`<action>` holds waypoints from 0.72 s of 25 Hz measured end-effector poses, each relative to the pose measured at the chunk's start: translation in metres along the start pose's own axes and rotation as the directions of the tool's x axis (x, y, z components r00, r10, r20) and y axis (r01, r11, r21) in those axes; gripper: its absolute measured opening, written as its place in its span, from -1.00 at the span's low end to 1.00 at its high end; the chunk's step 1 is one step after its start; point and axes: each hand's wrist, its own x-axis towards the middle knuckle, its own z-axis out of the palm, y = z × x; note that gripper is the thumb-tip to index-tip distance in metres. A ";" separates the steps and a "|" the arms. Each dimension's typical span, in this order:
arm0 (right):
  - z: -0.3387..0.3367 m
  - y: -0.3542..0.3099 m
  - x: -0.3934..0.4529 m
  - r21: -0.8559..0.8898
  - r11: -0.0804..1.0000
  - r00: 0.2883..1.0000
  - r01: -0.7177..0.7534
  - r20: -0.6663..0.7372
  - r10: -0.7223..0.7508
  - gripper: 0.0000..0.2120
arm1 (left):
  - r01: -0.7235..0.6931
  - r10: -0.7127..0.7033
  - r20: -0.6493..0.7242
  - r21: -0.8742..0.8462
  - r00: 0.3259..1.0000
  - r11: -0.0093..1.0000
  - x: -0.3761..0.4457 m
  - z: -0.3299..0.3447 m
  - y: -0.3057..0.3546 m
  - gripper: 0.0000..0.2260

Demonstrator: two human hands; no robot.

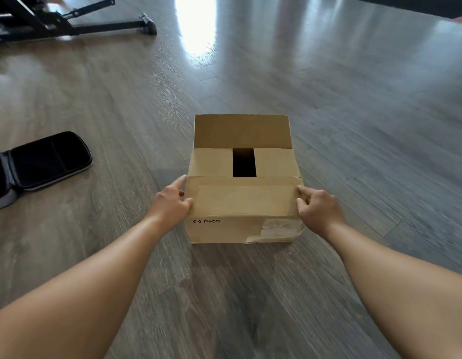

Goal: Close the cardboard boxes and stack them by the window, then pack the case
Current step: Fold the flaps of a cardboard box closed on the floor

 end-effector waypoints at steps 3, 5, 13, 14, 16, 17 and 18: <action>0.003 -0.004 -0.003 -0.093 0.995 0.993 0.047 -0.104 -0.057 -0.79 | -0.035 0.034 0.009 0.130 0.999 0.991 0.004 0.005 0.007 -0.79; 0.003 0.001 -0.006 -0.216 0.973 0.983 0.084 -0.142 -0.116 -0.73 | -0.025 0.049 -0.072 0.307 0.996 0.951 0.002 0.004 0.009 -0.78; 0.003 -0.021 0.031 -0.289 0.957 0.997 -0.011 -0.078 -0.012 -0.74 | -0.097 0.172 -0.134 0.438 0.976 0.894 0.001 0.023 0.009 -0.72; 0.003 -0.024 0.038 -0.276 0.960 0.999 -0.040 -0.044 0.029 -0.72 | -0.100 0.177 -0.144 0.429 0.974 0.898 0.000 0.024 0.009 -0.72; 0.001 -0.026 0.053 -0.220 0.969 0.992 -0.116 0.016 0.122 -0.69 | -0.100 0.180 -0.159 0.414 0.971 0.905 -0.001 0.025 0.006 -0.72; -0.002 -0.028 0.060 -0.188 0.970 0.985 -0.156 0.041 0.166 -0.69 | -0.096 0.176 -0.161 0.409 0.971 0.907 -0.001 0.025 0.005 -0.72; -0.004 -0.031 0.067 -0.156 0.970 0.978 -0.187 0.065 0.199 -0.72 | -0.093 0.173 -0.163 0.407 0.971 0.909 0.000 0.026 0.004 -0.71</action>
